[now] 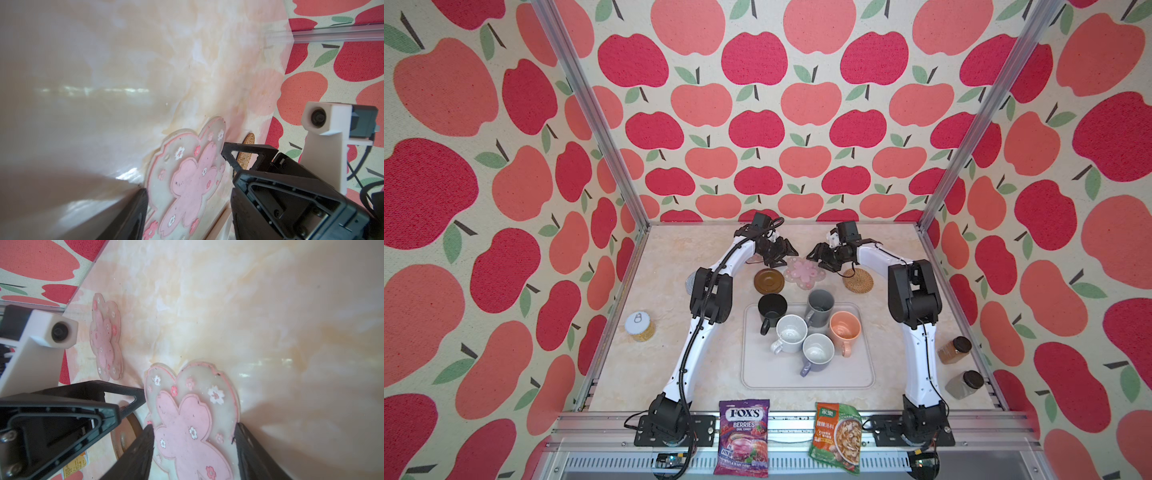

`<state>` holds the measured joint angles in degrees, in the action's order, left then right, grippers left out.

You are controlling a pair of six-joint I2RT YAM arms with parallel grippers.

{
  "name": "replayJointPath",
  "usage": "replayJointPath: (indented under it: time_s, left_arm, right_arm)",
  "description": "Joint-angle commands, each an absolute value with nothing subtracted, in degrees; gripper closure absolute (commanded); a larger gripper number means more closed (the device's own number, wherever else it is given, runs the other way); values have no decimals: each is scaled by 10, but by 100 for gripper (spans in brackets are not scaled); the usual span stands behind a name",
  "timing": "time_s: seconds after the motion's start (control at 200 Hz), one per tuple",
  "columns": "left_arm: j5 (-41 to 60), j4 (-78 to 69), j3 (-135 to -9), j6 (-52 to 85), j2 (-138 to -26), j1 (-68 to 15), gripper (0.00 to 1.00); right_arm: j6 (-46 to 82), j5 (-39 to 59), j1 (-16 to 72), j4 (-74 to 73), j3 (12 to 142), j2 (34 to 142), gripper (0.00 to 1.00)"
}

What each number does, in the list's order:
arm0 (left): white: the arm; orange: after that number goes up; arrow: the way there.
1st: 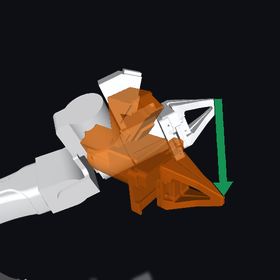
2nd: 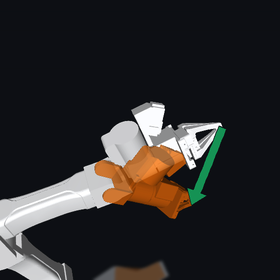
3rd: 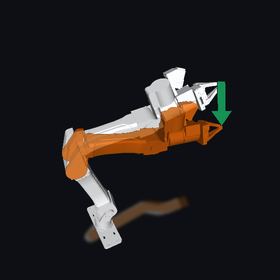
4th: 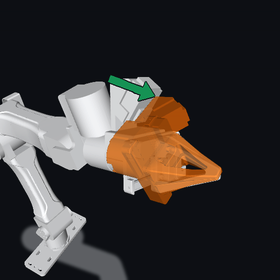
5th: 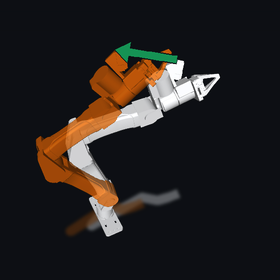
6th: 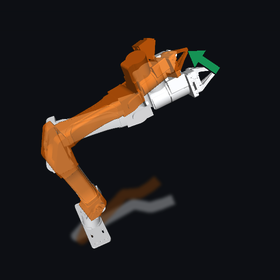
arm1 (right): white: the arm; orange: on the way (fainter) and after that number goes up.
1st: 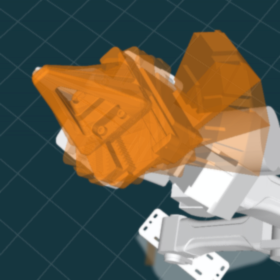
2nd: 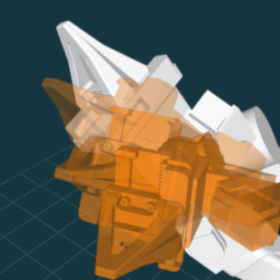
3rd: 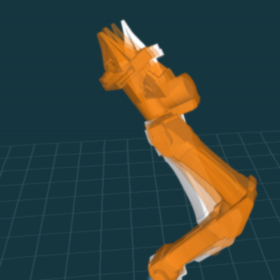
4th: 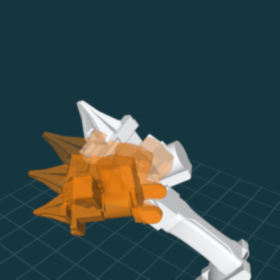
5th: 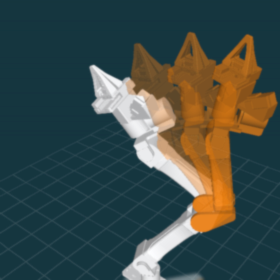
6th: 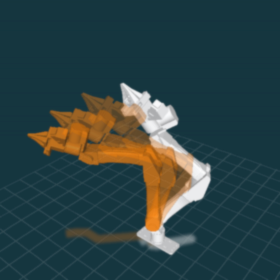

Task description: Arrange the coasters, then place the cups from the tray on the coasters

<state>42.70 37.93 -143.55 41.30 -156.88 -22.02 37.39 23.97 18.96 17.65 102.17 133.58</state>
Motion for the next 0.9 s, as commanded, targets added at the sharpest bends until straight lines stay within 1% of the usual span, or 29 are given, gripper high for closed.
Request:
replayJointPath:
  time_s: [0.0,0.13,0.335,0.45,0.655,0.895]
  left_arm:
    - [431,325,-1429,439,-1600,-239,35]
    - [405,345,-1452,424,-1595,-233,35]
    - [371,409,-1450,360,-1550,-220,35]
    - [354,439,-1425,331,-1528,-222,35]
    - [342,432,-1353,315,-1495,-233,34]
    - [356,432,-1349,315,-1505,-240,34]
  right_arm:
    - [389,288,204,179,1059,1376,36]
    - [383,277,186,181,1081,1370,36]
    - [326,241,163,227,1065,1306,33]
    - [302,223,162,234,1012,1259,32]
    - [301,209,170,230,887,1178,33]
    - [312,215,192,220,814,1163,33]
